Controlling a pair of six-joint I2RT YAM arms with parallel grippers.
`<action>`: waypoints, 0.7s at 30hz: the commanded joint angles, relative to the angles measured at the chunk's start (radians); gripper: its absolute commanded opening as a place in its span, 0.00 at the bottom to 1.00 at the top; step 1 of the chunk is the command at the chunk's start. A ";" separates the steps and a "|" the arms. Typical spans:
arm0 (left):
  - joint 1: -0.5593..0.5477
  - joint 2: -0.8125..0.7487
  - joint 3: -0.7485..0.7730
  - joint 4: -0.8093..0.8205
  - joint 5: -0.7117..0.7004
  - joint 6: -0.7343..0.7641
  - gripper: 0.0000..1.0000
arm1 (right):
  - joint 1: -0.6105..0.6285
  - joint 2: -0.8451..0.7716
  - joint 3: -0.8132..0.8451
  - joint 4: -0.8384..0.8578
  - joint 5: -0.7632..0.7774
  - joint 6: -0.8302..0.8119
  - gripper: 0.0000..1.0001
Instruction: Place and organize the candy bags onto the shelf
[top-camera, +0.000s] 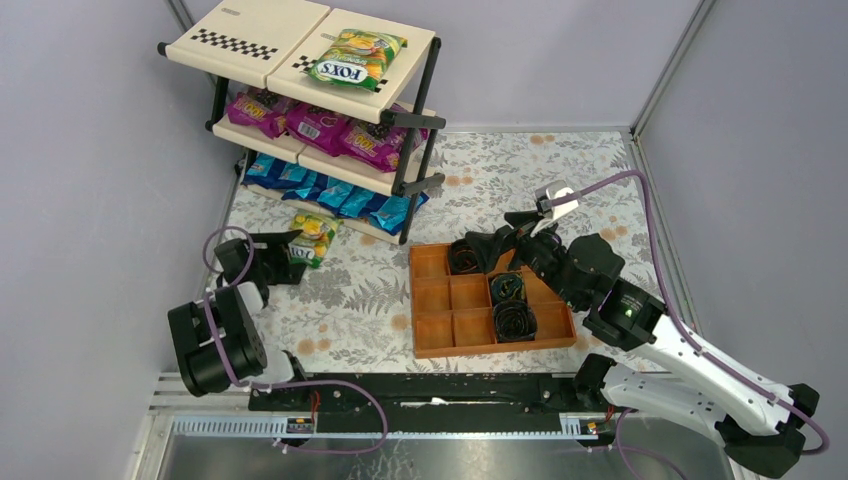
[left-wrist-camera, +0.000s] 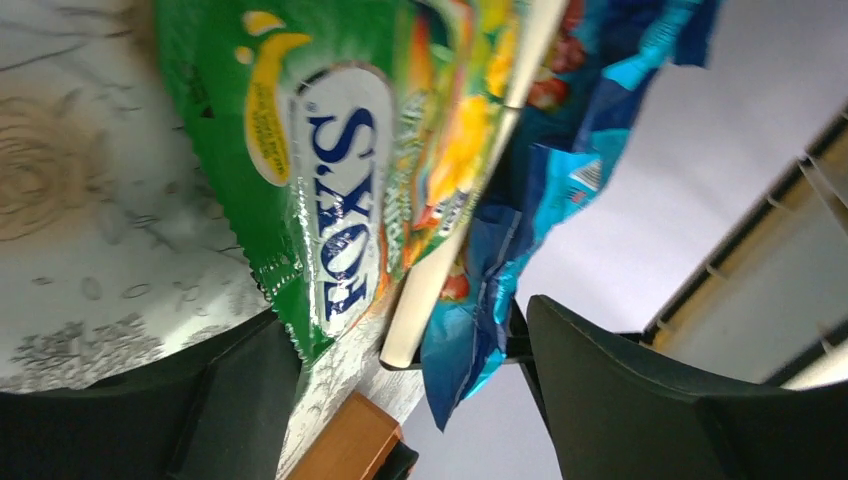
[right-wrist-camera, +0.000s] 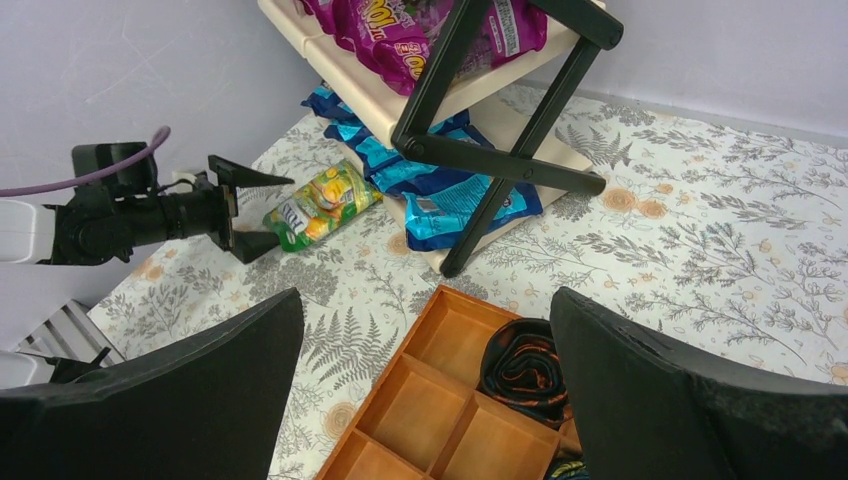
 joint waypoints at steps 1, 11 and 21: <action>-0.006 0.016 0.057 -0.157 -0.033 0.028 0.86 | -0.003 -0.026 0.017 0.039 0.007 0.008 1.00; -0.009 -0.012 -0.028 -0.151 -0.130 0.020 0.99 | -0.004 -0.032 0.011 0.039 0.002 0.010 1.00; -0.085 0.088 -0.094 0.235 -0.145 -0.119 0.73 | -0.003 -0.035 0.012 0.039 0.001 0.010 1.00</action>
